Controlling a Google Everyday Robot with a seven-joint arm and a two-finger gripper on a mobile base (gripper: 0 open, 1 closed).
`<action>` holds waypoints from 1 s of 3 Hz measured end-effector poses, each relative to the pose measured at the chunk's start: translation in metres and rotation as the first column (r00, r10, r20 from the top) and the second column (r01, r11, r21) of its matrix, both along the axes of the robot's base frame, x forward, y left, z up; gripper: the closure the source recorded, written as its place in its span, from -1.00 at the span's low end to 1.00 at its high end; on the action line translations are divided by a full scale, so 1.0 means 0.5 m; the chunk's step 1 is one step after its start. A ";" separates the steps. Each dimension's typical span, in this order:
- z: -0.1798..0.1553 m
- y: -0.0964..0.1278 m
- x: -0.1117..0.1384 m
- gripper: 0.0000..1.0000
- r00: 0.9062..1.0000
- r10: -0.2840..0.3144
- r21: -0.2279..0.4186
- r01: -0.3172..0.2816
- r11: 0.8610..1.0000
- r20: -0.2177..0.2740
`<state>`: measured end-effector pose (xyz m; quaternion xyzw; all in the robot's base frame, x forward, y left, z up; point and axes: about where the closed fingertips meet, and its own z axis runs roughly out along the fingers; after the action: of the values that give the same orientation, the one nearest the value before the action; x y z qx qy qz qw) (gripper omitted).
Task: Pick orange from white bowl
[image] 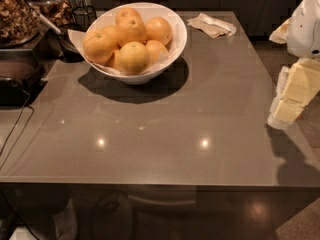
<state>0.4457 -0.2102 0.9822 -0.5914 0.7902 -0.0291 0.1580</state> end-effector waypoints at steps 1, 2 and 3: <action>0.053 0.097 0.107 -1.00 0.999 0.004 0.067 0.000 0.998 -0.053; 0.069 0.112 0.124 -1.00 1.000 0.011 0.084 -0.010 0.996 -0.012; 0.075 0.124 0.153 -1.00 1.000 -0.028 0.143 0.027 0.989 0.004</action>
Offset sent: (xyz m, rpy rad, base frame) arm 0.0673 0.0735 0.0408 0.0438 0.1570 0.0366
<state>0.5221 -0.1482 1.0195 -0.5677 0.7978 0.0235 0.2017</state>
